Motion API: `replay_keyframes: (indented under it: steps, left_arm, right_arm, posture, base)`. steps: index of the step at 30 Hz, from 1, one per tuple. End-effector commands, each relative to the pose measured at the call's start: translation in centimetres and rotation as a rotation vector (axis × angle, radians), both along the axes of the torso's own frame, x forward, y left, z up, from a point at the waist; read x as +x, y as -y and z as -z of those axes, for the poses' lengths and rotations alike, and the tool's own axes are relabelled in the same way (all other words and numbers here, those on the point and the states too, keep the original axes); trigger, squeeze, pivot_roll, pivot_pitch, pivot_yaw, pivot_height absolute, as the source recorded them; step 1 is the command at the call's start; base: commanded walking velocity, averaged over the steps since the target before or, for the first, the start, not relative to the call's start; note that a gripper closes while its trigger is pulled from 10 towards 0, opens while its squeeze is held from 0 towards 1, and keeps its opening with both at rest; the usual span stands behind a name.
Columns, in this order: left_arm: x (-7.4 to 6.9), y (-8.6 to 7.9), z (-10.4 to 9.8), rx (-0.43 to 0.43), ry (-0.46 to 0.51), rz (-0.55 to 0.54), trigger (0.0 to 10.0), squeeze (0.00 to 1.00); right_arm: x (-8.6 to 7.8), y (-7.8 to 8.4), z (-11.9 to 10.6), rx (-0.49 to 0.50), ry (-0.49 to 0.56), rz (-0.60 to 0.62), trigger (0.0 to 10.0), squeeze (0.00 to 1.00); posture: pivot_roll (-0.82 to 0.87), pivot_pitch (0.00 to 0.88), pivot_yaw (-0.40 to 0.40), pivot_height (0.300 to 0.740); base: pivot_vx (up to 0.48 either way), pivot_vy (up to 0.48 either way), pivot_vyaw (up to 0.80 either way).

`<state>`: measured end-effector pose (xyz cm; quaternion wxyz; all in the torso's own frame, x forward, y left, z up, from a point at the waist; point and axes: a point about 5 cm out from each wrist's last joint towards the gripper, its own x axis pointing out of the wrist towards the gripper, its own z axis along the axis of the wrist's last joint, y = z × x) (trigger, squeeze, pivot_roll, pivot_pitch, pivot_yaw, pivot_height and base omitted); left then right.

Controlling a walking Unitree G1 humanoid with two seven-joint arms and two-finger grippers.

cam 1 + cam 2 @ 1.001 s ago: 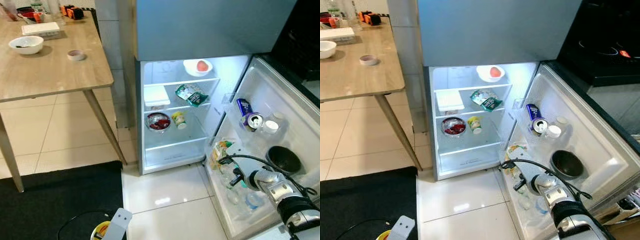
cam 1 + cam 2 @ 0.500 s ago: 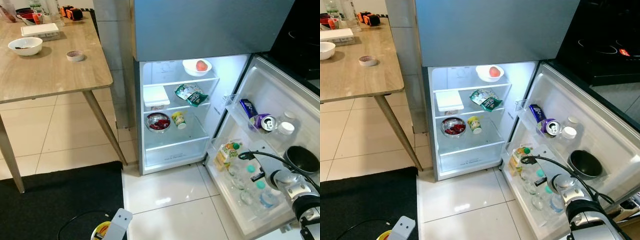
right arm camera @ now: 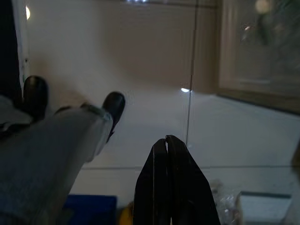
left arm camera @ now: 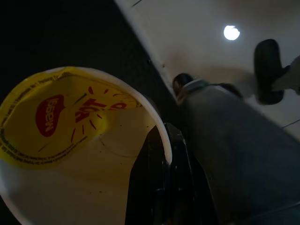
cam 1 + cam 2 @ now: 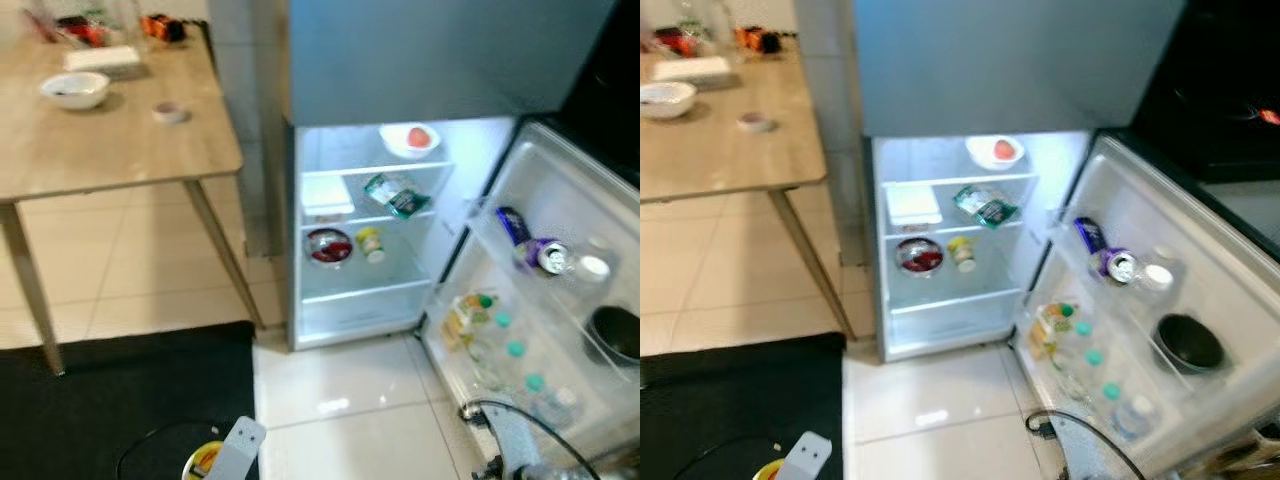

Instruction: Restocking fridge

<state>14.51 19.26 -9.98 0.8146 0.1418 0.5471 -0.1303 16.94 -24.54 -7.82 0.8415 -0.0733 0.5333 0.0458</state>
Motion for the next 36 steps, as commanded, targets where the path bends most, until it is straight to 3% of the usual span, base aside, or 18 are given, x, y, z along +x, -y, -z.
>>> replay_keyframes:
  steps: [1,6,13,18,36]
  left_arm:
    - [-1.7,-0.6,0.5,0.027,-0.065,0.011,10.0,0.0]
    - [-1.5,-0.7,0.5,0.041,-0.058,0.018,10.0,0.0]
    - [-1.5,-0.9,0.4,0.043,-0.049,-0.013,10.0,0.0]
    - [-1.5,-0.9,0.4,0.039,-0.049,-0.026,10.0,0.0]
    - [-1.7,-0.9,0.5,0.031,-0.054,-0.037,10.0,0.0]
  right_arm:
    - [-0.6,0.5,0.1,-0.02,-0.006,0.044,10.0,0.0]
    - [-2.1,1.0,0.7,-0.045,-0.053,0.072,10.0,0.0]
    - [-2.7,1.0,0.9,-0.079,-0.071,0.056,10.0,0.0]
    - [-2.7,0.7,1.0,-0.088,-0.068,0.046,10.0,0.0]
    - [-4.6,0.5,1.7,-0.111,-0.125,0.003,10.0,0.0]
  posture:
    - [-0.02,0.0,-0.063,0.74]
    - [-0.03,0.0,-0.056,0.74]
    - [-0.02,0.0,-0.055,0.74]
    - [-0.02,0.0,-0.057,0.74]
    - [-0.03,0.0,-0.058,0.74]
  base:
    - [0.0,0.0,0.76]
    - [0.0,0.0,0.76]
    - [0.0,0.0,0.7]
    - [0.0,-0.049,0.0]
    - [0.0,-0.332,0.0]
